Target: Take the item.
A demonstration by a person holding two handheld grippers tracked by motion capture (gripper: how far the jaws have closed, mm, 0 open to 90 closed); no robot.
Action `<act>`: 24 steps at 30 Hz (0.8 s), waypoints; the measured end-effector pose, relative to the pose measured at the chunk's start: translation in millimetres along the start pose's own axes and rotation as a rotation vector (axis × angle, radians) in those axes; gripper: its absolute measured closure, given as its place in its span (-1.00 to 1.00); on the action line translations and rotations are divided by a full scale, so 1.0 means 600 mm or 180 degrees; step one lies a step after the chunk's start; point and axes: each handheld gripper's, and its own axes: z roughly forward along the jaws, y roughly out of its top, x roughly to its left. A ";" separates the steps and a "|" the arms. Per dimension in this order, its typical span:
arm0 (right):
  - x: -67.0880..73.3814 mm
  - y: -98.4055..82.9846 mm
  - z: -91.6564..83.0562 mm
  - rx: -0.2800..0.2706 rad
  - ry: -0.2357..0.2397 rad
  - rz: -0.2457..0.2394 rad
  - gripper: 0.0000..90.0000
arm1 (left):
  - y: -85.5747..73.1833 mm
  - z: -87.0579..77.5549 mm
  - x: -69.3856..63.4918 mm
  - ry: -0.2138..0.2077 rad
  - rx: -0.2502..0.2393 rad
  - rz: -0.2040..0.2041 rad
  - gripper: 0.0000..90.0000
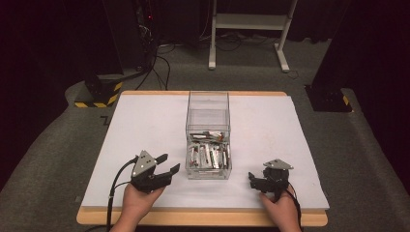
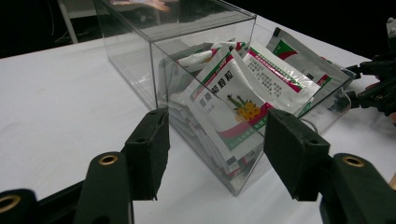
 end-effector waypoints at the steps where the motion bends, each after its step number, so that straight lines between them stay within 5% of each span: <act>1: 0.000 0.000 0.000 0.0000 0.0000 0.0000 -0.77 | 0.002 0.004 -0.002 -0.0010 -0.0001 0.0001 -0.09; 24: 0.000 0.000 0.000 0.0004 0.0005 0.0006 -0.77 | 0.031 0.033 -0.019 -0.0048 0.0012 0.0114 -0.01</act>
